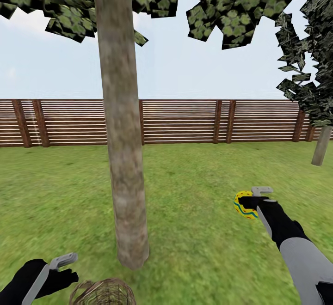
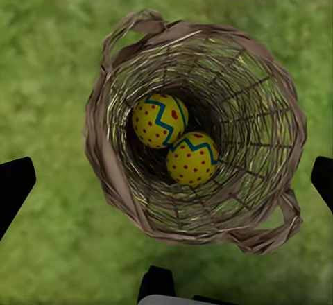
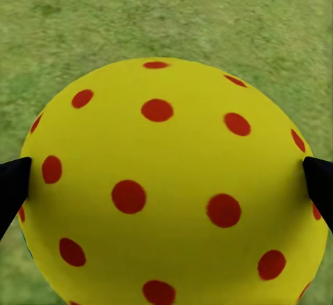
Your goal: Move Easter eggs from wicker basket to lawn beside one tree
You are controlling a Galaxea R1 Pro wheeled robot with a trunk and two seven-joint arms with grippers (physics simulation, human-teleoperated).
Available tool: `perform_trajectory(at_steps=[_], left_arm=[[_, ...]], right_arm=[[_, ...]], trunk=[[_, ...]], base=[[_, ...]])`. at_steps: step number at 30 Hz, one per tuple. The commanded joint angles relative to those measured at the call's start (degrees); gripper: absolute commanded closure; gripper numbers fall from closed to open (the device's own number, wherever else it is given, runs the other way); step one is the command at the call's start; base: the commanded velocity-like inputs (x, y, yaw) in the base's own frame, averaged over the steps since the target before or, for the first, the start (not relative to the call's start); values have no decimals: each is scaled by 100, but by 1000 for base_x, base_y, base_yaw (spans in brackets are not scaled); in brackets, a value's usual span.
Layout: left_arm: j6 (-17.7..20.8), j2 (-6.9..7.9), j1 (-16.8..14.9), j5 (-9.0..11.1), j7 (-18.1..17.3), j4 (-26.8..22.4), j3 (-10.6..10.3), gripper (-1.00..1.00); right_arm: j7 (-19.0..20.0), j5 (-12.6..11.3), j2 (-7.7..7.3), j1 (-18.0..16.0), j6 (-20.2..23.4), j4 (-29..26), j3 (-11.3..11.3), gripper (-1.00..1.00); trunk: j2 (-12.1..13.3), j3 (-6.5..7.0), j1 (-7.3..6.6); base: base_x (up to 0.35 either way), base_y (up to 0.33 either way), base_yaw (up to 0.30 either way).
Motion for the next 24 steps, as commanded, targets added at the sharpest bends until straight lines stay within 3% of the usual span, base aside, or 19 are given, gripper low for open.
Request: perform_trajectory(at_steps=[1, 24], left_arm=[[28, -1, -4, -1, -14, -3, 10, -100], [20, -98, -3, -27, -16, -1, 2, -100]], right_arm=[[19, 59, 4, -3, 31, -1, -14, 100], [19, 60, 11, -3, 30, -21, 4, 100]], trunk=[[-46, -26, 23], [-969, -439, 528]], base=[[0, 0, 0], [0, 0, 0]])
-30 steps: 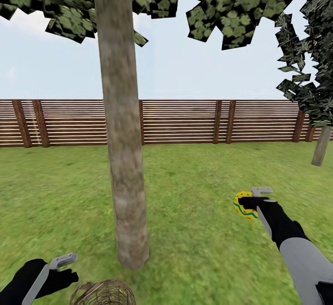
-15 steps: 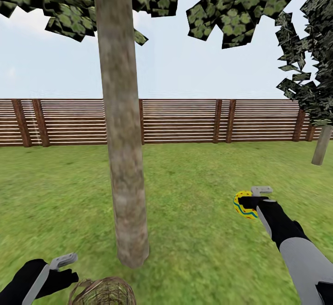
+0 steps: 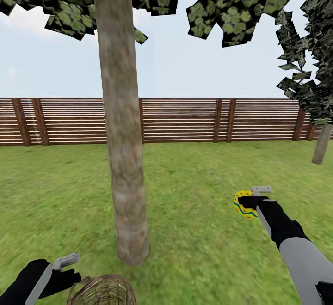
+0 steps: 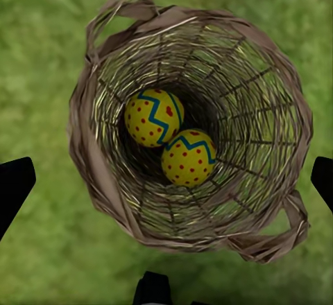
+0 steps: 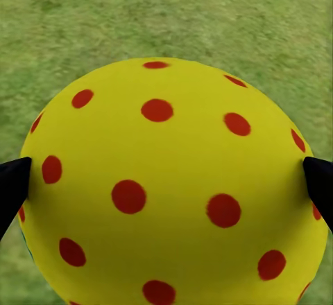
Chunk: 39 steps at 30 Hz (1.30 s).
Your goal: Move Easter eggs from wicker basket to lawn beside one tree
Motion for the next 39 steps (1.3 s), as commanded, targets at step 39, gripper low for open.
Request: perform_trajectory(at_steps=[39], left_arm=[[54, 24, -3, 25, -423, -14, 37, -100]], right_arm=[[18, -24, 6, -1, 30, 123, -66, 100]], trunk=[[-1570, -708, 857]], base=[[0, 0, 0]])
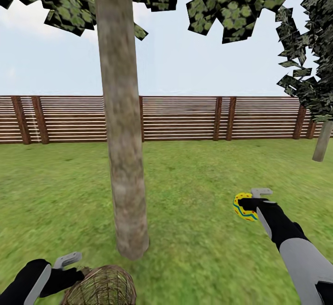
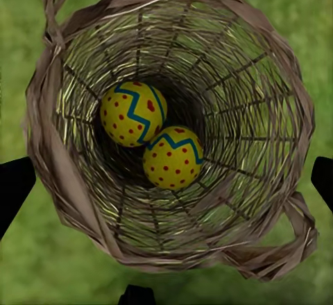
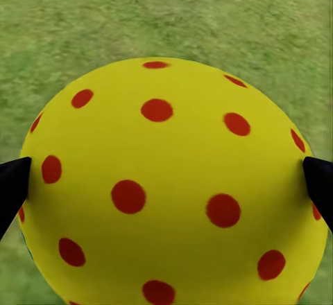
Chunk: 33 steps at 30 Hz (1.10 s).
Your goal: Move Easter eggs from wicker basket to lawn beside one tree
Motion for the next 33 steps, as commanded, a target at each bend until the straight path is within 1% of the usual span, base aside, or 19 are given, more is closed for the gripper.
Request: perform_trajectory(at_steps=[1, 3, 5, 8, 11, 12, 15, 18, 20, 28, 31, 33], left_arm=[[35, 12, -4, -43, -53, -4, 28, -100], [47, 23, -4, -42, -54, -4, 83, -100], [53, 9, -4, -38, -54, -4, 92, -100], [51, -5, -4, -41, -48, 6, 91, -100], [34, 20, 4, -41, -57, 271, 104, -100], [34, 34, 3, -42, -60, 297, 116, -100], [41, 62, 1, -40, -63, 319, 124, -100], [41, 39, 1, -35, -59, 322, 121, -100], [41, 29, 3, -35, -60, 315, 121, -100], [16, -5, -1, -54, -22, 298, 114, -100], [57, -12, -2, -53, -2, 169, 121, -100], [90, 29, -2, -62, -3, -15, 131, -100]], right_arm=[[16, 52, 1, 2, 33, -38, -16, 100], [0, 67, 5, 23, -3, -70, -16, 100], [0, 72, -1, 28, -107, -67, -21, 100], [0, 69, -2, 44, -139, -63, -21, 100], [8, 71, 14, 82, -231, -61, -18, 100], [7, 72, 28, 129, -293, -80, -17, 100], [12, 64, -3, 187, -369, -157, -24, 100], [12, 61, 14, 201, -363, -207, -19, 100], [12, 70, 44, 205, -352, -205, -17, 100], [12, 73, 69, 206, -319, -201, -13, 100], [12, 81, 70, 206, -309, -182, -10, 100], [7, 92, 70, 206, -308, -166, -8, 100]], trunk=[[-45, -25, 22], [-125, -61, 66], [-206, -97, 110], [-326, -151, 176], [-446, -205, 242], [-486, -223, 264], [-607, -277, 330], [-727, -331, 396], [-807, -366, 440], [-1128, -510, 615], [-1248, -564, 681], [-1329, -600, 725]], base=[[0, 0, 0], [0, 0, 0], [0, 0, 0], [0, 0, 0], [0, 0, 0], [0, 0, 0], [0, 0, 0], [0, 0, 0], [0, 0, 0], [0, 0, 0], [0, 0, 0], [0, 0, 0]])
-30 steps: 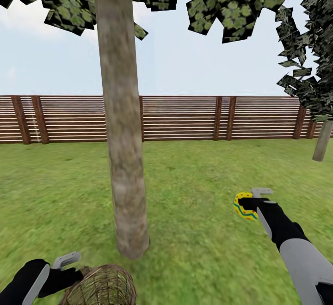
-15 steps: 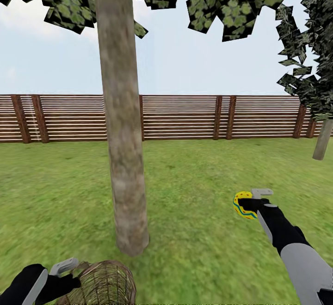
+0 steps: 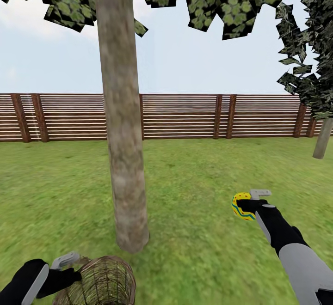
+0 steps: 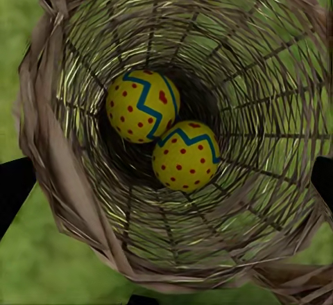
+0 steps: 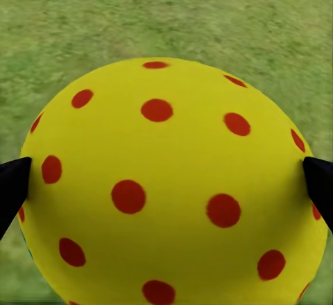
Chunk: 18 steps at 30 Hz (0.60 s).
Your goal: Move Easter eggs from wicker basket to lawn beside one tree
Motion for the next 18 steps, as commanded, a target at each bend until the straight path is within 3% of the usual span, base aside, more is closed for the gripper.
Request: perform_trajectory(at_steps=[1, 6, 14, 18], left_arm=[[62, 18, -4, -45, -47, -75, 20, -100], [145, 9, -5, -72, -18, -120, 0, -100], [136, 17, -5, -45, -32, -120, 15, -100], [114, -37, -5, -38, -16, -87, 7, -100]], right_arm=[[16, 66, 7, -3, 32, -5, -8, 100], [6, 89, 155, -3, 35, 12, 3, 100], [5, 82, 145, -3, 40, -4, -5, 100], [5, 81, 152, -3, 44, -1, -2, 100]], trunk=[[-45, -25, 22], [-245, -115, 132], [-325, -151, 176], [-325, -151, 176]], base=[[0, 0, 0], [0, 0, 0], [3, -7, 0], [188, -230, 0]])
